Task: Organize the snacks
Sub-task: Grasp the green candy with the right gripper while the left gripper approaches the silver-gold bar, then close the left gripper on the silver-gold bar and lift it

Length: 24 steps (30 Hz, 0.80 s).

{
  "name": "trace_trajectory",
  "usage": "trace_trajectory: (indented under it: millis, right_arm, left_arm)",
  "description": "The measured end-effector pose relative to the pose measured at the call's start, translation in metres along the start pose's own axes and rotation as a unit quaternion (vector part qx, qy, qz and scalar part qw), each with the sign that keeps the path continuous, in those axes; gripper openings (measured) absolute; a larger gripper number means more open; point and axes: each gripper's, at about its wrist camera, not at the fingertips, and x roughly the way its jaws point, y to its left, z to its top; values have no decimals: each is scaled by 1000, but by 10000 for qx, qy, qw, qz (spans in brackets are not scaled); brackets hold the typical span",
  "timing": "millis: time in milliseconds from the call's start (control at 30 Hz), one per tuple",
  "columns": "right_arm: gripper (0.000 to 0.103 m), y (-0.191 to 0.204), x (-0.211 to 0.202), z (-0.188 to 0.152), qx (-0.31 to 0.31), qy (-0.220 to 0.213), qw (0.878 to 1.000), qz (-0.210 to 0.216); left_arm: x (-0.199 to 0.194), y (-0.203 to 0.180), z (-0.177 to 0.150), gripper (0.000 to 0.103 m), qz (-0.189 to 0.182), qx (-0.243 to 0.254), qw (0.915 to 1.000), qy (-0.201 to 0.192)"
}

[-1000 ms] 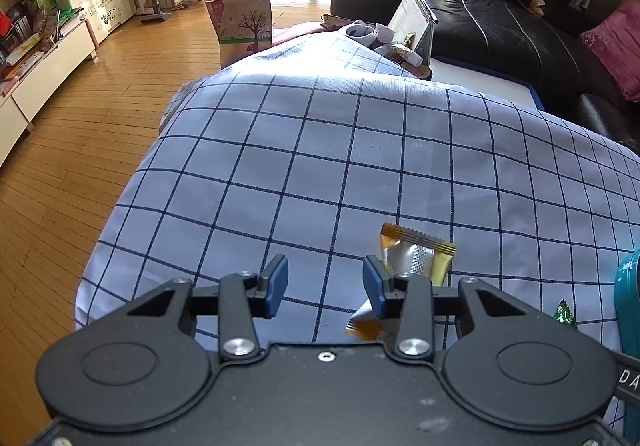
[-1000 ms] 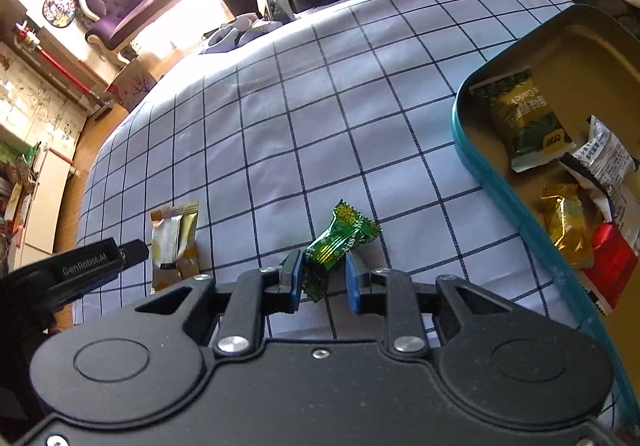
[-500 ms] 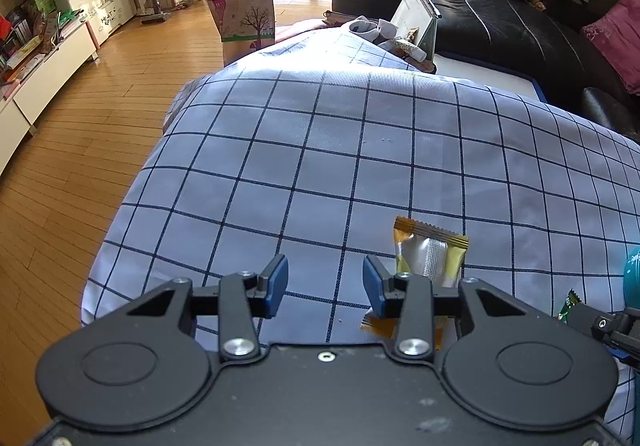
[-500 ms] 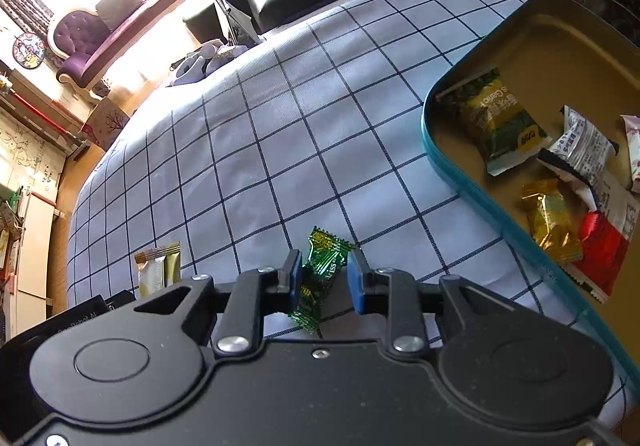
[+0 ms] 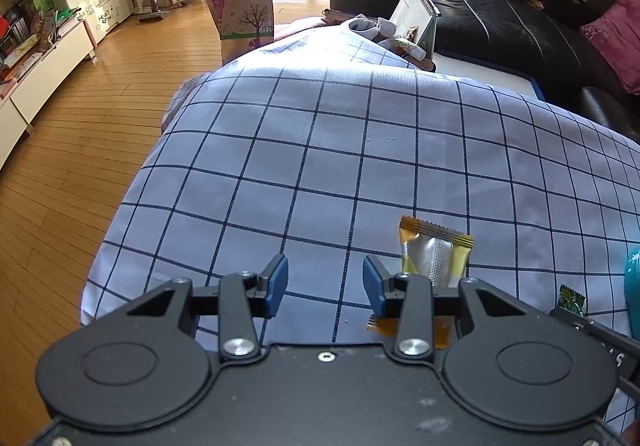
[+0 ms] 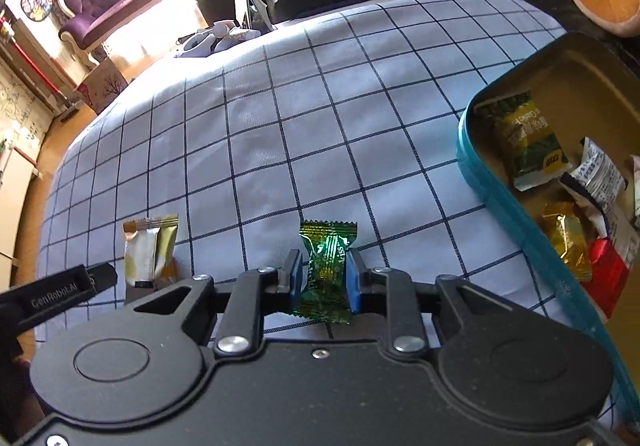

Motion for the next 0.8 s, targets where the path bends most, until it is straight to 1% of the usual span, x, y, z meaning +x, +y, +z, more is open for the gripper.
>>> trace_trajectory:
  millis: [33,67,200,433,533,600,733,800]
  right_arm:
    - [27,2,-1,-1,-85,-48,9999,-97]
    - [26,3,-2,-2,-118,-75,9998,-118]
    - [26,-5,-9,1,34,-140,9999,56]
    - [26,-19,-20,5,296,-327,9988,190]
    - [26,-23,-24,6,343,-365,9985,221]
    - [26,-26,-26,7,371,-400,9983,225]
    - [26,-32,-30,8,390,-449,9980,224]
    - [26,-35,-32,8,400,-448,9979,238]
  left_arm:
    - [0,-1,0,42,-37,4,10000,-11]
    - [0,-2,0,42,-62,24,10000,-22]
    - [0,-10,-2,42,-50,199,9997,-157]
    - [2,-33,-8,43,-33,577,9974,-438]
    - [1,-39,-10,43,-36,633,9966,-529]
    - [-4,-39,-9,44,-147,586,9963,-618]
    - [-13,-38,-6,50,-536,358,9953,-724]
    - [-13,-42,-7,53,-613,413,9946,-732]
